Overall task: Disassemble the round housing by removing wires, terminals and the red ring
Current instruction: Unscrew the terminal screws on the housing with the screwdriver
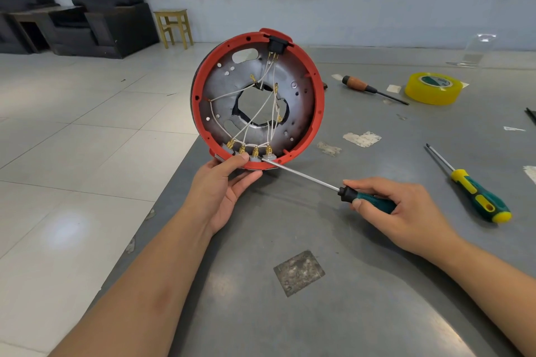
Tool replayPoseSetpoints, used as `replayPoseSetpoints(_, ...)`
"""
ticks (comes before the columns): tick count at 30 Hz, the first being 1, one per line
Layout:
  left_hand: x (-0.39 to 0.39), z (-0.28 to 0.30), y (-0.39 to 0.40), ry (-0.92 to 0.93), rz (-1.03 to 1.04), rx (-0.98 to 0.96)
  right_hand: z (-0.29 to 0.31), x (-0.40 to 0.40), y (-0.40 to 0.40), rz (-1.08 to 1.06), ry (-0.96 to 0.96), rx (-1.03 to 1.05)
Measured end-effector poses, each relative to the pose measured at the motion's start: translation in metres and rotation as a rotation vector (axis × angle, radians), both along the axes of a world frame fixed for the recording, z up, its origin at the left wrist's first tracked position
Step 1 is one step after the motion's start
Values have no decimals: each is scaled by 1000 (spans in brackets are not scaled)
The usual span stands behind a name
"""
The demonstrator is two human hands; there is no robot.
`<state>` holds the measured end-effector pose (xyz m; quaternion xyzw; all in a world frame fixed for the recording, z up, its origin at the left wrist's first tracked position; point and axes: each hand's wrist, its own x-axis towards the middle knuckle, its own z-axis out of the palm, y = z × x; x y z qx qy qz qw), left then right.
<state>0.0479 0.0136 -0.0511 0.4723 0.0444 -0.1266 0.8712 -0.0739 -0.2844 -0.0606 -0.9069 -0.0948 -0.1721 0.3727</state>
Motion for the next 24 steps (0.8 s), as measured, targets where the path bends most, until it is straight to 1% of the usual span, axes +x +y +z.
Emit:
replayPoseSetpoints(11, -1, 1, -8, -3, 77, -71, -3, 1, 8, -15, 21, 74)
replayPoseSetpoints(24, -3, -1, -12, 40, 85, -96, 0, 0, 14, -39, 65, 62)
